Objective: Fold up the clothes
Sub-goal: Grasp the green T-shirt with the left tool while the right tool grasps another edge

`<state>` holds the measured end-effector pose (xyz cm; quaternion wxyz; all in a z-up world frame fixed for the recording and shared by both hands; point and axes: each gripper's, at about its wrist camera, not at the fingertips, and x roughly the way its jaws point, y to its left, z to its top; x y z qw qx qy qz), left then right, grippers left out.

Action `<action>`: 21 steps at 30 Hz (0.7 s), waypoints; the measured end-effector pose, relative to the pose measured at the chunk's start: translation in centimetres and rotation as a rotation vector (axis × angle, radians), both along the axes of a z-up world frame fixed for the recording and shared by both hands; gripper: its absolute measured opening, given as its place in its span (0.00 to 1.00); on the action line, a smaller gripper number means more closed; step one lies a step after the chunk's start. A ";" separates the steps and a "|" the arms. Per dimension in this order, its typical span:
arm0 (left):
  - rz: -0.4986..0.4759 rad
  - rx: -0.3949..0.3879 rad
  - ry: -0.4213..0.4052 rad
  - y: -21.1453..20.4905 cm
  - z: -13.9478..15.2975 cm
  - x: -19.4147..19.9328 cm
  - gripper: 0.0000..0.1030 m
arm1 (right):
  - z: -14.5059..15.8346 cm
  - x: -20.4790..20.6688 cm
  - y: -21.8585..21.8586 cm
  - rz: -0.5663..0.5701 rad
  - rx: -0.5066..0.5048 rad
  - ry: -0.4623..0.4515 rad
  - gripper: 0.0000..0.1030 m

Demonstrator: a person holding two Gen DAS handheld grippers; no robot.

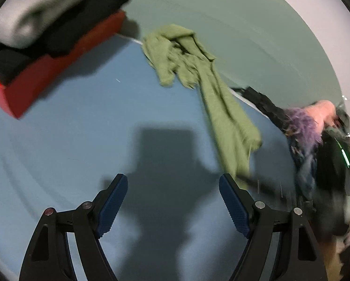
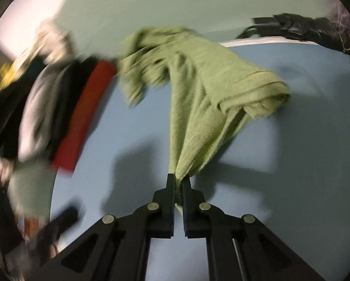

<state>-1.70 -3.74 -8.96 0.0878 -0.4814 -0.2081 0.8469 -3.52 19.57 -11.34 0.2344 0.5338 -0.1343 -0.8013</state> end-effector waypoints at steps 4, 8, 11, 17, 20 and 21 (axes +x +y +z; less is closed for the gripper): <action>-0.053 0.111 -0.105 2.4 -2.4 -1.1 0.76 | -0.1 8.0 -0.7 0.121 -0.016 -0.096 0.05; -0.115 0.046 -0.267 5.0 -5.5 -0.2 0.06 | -0.1 14.2 -1.1 0.205 -0.068 -0.199 0.05; -0.114 0.083 -0.234 4.5 -5.8 2.2 0.05 | 1.1 16.6 -1.8 0.246 0.012 -0.157 0.12; 0.004 0.232 -0.220 -1.2 -4.4 7.5 0.05 | 3.9 14.9 2.1 0.001 0.087 -0.016 0.54; 0.033 0.286 -0.206 -2.5 -3.7 9.8 0.05 | 3.7 14.1 -0.2 0.079 0.174 0.053 0.61; 0.038 0.290 -0.202 -2.5 -3.6 10.4 0.05 | 3.3 14.6 -1.4 0.132 0.197 0.058 0.61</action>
